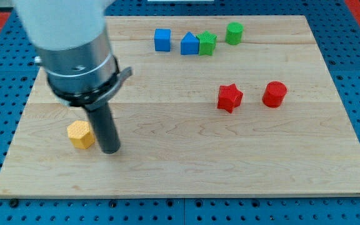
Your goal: Slide the green star slightly up
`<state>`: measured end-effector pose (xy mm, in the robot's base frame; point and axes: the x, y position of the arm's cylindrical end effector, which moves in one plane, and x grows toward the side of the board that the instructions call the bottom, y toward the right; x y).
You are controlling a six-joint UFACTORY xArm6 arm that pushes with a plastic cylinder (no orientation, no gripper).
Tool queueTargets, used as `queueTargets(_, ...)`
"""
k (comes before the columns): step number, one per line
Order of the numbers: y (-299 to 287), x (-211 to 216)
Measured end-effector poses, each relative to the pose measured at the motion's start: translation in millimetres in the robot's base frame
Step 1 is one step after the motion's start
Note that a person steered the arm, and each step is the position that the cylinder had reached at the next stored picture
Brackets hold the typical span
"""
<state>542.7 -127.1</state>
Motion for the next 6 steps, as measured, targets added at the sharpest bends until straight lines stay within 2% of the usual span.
queueTargets(1,-77,-19)
queueTargets(2,-109,-72)
queueTargets(3,-86,-83)
queueTargets(5,121,-181)
queueTargets(6,142,-199)
